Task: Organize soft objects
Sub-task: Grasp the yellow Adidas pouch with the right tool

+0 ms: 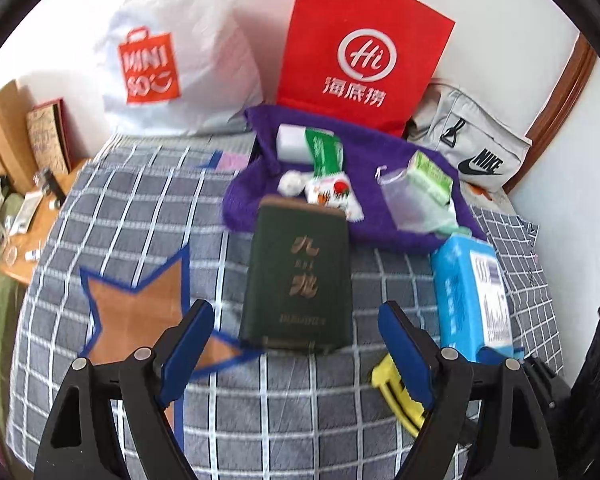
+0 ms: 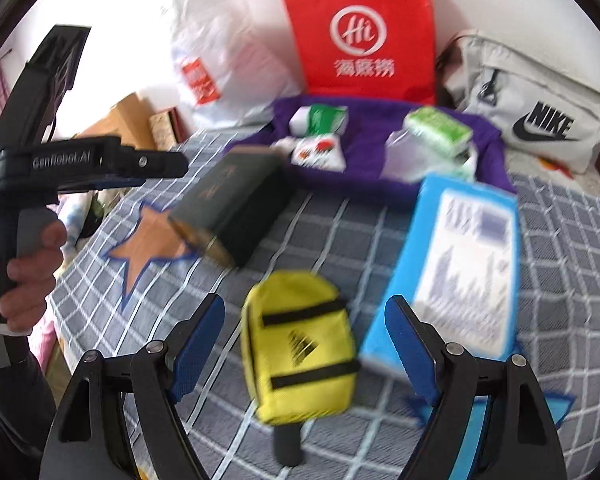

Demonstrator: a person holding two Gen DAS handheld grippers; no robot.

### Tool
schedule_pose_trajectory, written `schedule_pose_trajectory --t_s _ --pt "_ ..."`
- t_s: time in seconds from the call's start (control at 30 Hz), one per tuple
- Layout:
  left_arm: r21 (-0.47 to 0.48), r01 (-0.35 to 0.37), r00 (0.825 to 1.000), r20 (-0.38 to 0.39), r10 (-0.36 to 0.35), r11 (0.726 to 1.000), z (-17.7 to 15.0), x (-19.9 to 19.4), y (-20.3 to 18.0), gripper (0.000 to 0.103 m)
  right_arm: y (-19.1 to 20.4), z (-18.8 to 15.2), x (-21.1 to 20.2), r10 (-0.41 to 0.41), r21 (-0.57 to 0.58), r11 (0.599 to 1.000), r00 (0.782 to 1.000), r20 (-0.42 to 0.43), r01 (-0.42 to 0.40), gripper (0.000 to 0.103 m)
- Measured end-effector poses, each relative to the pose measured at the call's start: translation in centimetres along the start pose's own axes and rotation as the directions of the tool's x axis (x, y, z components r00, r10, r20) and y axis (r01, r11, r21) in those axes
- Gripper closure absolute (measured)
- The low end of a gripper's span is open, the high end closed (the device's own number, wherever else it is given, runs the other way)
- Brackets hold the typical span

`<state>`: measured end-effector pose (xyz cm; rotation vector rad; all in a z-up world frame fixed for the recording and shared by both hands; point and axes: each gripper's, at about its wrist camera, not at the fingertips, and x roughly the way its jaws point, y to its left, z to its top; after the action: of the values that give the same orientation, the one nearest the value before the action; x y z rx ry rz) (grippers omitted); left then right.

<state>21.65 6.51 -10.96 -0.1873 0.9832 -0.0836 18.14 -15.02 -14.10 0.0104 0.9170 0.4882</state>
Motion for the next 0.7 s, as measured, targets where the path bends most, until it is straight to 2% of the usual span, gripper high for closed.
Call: schedule_pose_trajectory --t_s 0.13,0.33,0.5,0.7 --pt "-0.009 -0.018 1.0 -0.008 0.018 1.0 -1.9 0.1 0.6 0.019 1.8 -1.5 -0.1 -0.04 -0.064 0.997 0.998 0.041 0.042 0.021" --pt "-0.05 -0.009 1.0 -0.027 0.008 0.999 -3.8 0.5 1.9 0.019 3.0 -2.7 0.7 -0.035 -0.106 0.994 0.999 0.024 0.037 0.021" --pt "-0.054 0.002 0.999 -0.044 -0.005 0.999 -4.9 1.0 2.3 0.019 4.0 -3.4 2.6 -0.149 -0.164 0.975 0.989 0.022 0.15 0.022" --pt "-0.061 0.008 0.998 -0.059 -0.011 0.998 -5.8 1.5 2.4 0.019 4.6 -4.6 4.7 -0.3 -0.251 0.921 0.953 0.026 0.297 0.028"
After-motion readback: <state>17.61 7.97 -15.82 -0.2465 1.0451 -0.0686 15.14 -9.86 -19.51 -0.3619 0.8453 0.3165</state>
